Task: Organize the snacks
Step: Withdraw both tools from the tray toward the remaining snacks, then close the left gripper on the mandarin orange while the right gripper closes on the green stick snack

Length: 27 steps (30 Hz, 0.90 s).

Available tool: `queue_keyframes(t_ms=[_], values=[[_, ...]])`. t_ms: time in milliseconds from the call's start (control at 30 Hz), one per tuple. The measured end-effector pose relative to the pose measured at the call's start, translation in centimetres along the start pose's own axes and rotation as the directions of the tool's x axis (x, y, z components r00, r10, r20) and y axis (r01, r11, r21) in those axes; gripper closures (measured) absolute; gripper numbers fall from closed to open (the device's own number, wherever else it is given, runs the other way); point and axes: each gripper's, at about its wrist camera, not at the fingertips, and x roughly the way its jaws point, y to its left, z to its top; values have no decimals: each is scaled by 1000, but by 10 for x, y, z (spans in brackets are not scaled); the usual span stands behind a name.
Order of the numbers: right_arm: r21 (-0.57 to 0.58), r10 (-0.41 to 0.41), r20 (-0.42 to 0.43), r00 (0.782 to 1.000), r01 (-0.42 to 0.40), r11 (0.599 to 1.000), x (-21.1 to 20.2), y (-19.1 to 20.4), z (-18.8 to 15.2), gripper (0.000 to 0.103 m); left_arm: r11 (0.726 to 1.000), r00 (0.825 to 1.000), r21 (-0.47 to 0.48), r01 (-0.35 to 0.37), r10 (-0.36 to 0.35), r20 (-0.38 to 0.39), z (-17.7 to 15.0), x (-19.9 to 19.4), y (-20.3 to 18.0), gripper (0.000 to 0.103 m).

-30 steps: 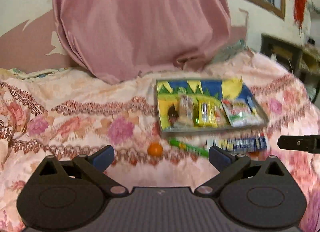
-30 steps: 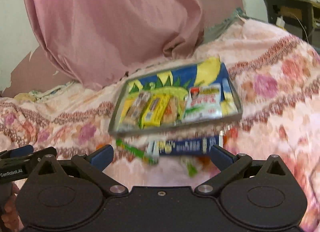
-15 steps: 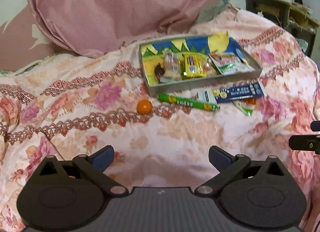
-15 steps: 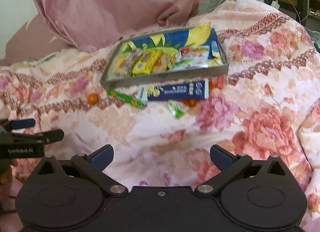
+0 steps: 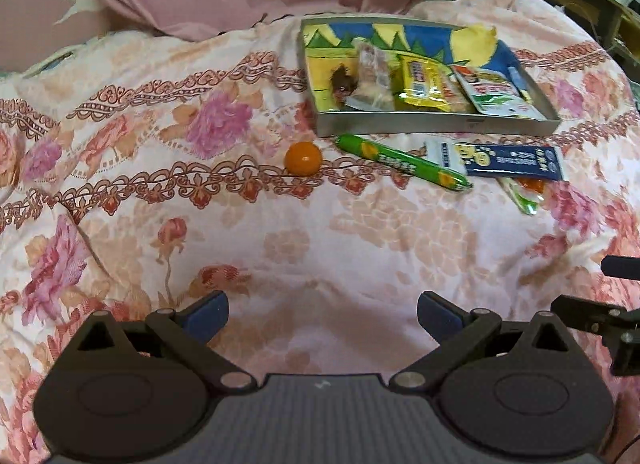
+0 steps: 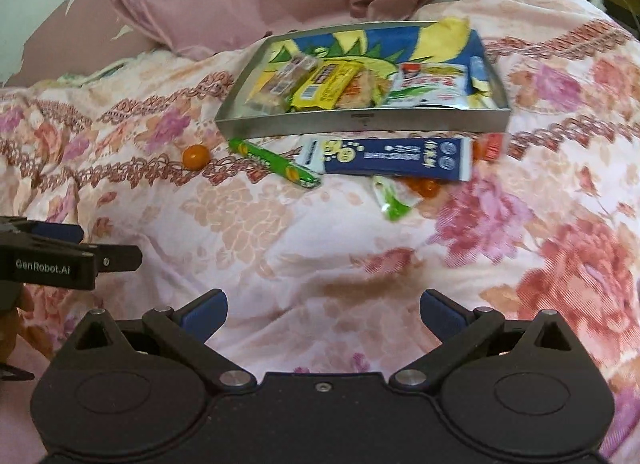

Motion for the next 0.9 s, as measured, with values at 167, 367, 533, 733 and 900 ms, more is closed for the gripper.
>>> queue_keyframes(t_ms=[167, 367, 533, 733, 900], values=[[-32, 22, -16, 1000, -23, 999, 25, 7, 13, 1, 999, 1000, -31, -16, 15, -12, 12, 17, 10, 1], [-70, 12, -11, 1000, -13, 997, 48, 15, 27, 1, 997, 997, -28, -70, 70, 16, 28, 32, 20, 1], [-86, 4, 3, 1000, -4, 996, 61, 20, 38, 1, 996, 995, -42, -78, 80, 51, 43, 45, 27, 0], [-70, 17, 31, 999, -15, 997, 77, 22, 55, 1, 998, 990, -20, -61, 63, 123, 57, 58, 31, 0], [-123, 58, 81, 995, -48, 991, 89, 25, 65, 3, 998, 983, 39, -50, 43, 180, 64, 69, 31, 1]])
